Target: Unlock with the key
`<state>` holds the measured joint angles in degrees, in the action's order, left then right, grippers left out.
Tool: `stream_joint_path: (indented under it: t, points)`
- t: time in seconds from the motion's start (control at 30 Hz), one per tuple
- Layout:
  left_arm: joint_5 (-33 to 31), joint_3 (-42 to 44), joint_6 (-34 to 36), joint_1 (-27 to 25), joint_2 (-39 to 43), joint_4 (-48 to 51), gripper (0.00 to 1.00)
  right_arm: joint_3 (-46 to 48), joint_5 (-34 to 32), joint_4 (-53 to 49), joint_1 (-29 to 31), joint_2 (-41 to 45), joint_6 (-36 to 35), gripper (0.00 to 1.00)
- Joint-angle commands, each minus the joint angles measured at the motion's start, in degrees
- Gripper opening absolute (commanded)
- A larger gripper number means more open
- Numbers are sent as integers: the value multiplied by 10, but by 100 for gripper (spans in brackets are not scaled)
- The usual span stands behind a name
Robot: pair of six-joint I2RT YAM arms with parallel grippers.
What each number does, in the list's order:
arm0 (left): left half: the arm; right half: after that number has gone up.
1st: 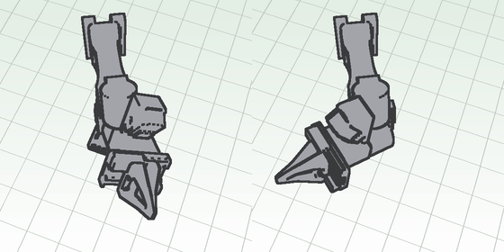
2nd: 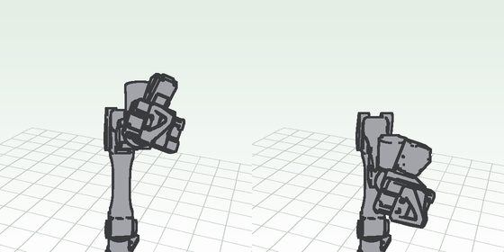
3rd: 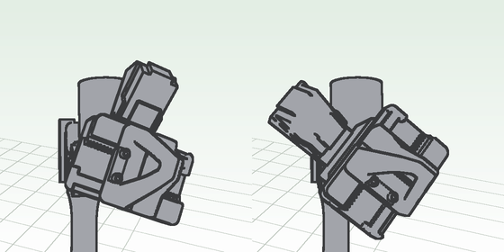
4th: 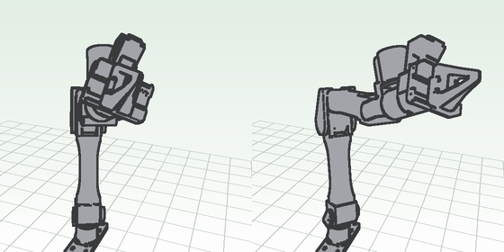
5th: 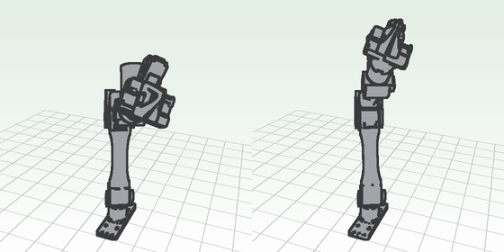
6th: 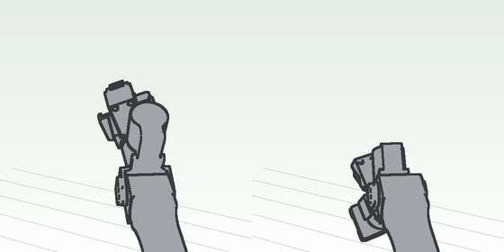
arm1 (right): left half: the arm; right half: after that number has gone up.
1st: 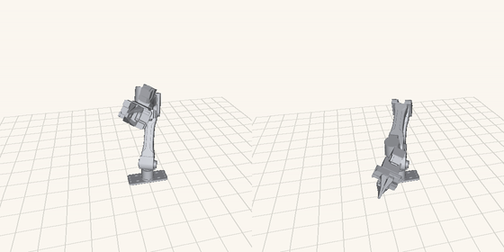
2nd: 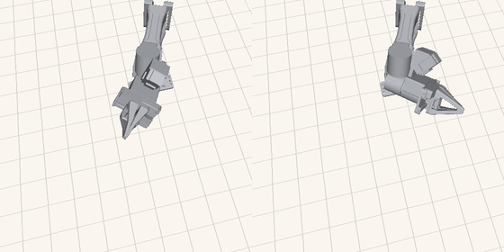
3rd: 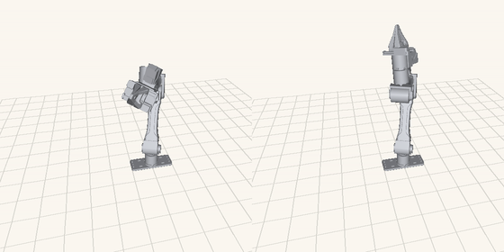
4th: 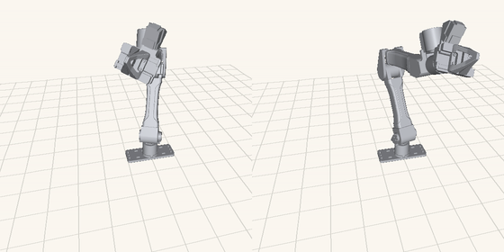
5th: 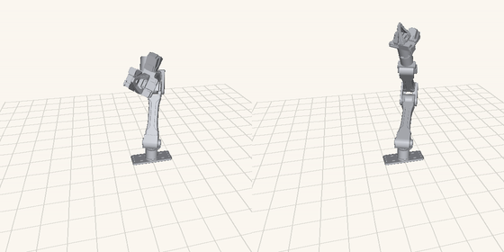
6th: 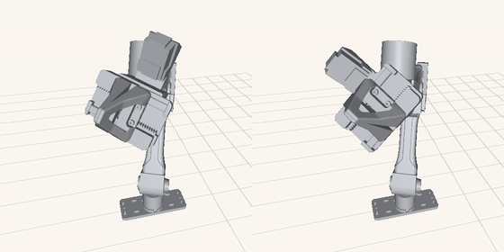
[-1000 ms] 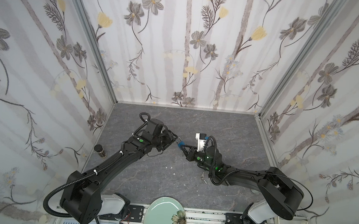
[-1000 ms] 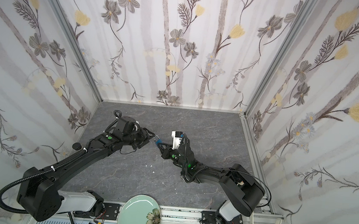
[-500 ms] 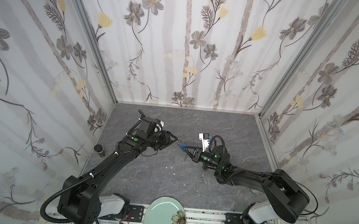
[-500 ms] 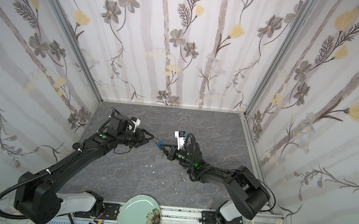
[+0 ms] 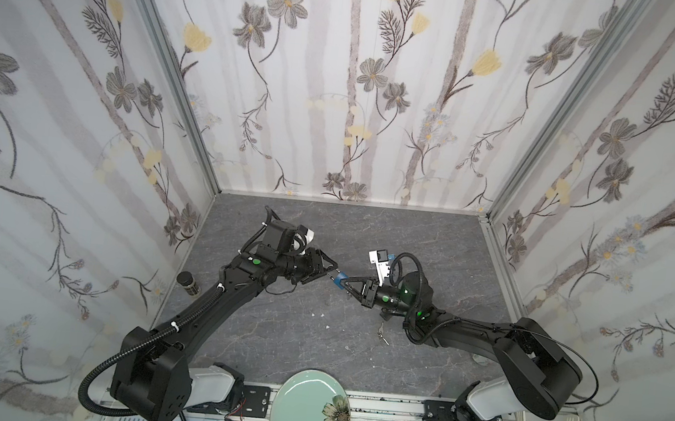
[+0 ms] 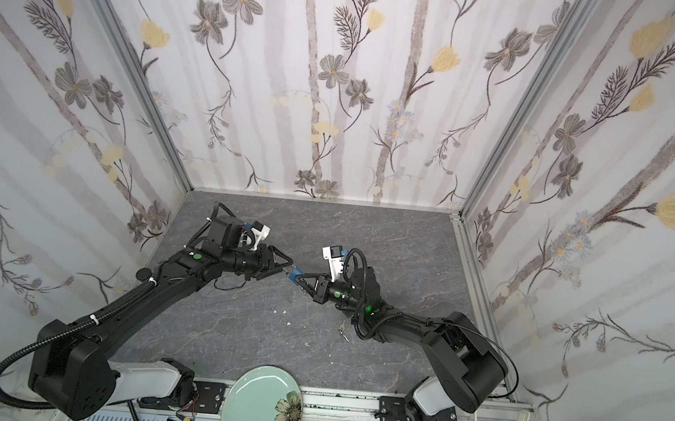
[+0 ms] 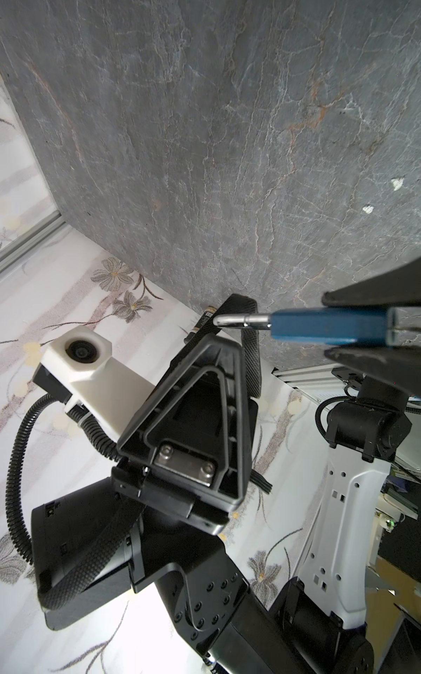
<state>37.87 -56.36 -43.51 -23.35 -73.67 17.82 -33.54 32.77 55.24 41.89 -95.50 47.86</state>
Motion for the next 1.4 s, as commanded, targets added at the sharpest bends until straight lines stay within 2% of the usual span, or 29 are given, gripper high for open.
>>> stream_joint_path:
  t: [0.0, 0.33, 0.57, 0.67, 0.73, 0.8, 0.9, 1.03, 1.17, 1.37]
  points:
    - [-14, -2, 10, 1, -2, 3, 50, -3, 19, 48, 2, 10, -6, 0]
    - [-31, -2, 22, 1, -11, 23, 45, 7, 17, 39, 5, 36, -37, 0]
    - [-24, 7, 23, 1, -9, 22, 28, 16, -6, 40, 5, 64, -50, 0]
    - [-24, 12, 20, 1, -6, 22, 27, 16, -9, 38, 5, 66, -51, 0]
    - [-35, 12, 23, 1, -2, 29, 30, 15, -12, 33, 5, 65, -52, 0]
    - [-56, 12, 25, 2, 5, 42, 36, 15, -17, 28, 4, 64, -52, 0]
    - [-103, 20, 22, 9, 24, 63, 37, 14, -30, 13, 3, 60, -51, 0]
    - [-170, 48, 5, 28, 70, 82, 42, 4, -46, -8, 0, 45, -46, 0]
    - [-227, 71, -8, 40, 124, 93, 46, -16, -55, -18, 0, -5, -30, 0]
    - [-218, 78, -11, 42, 159, 82, 50, -58, -57, 2, 3, -89, 2, 0]
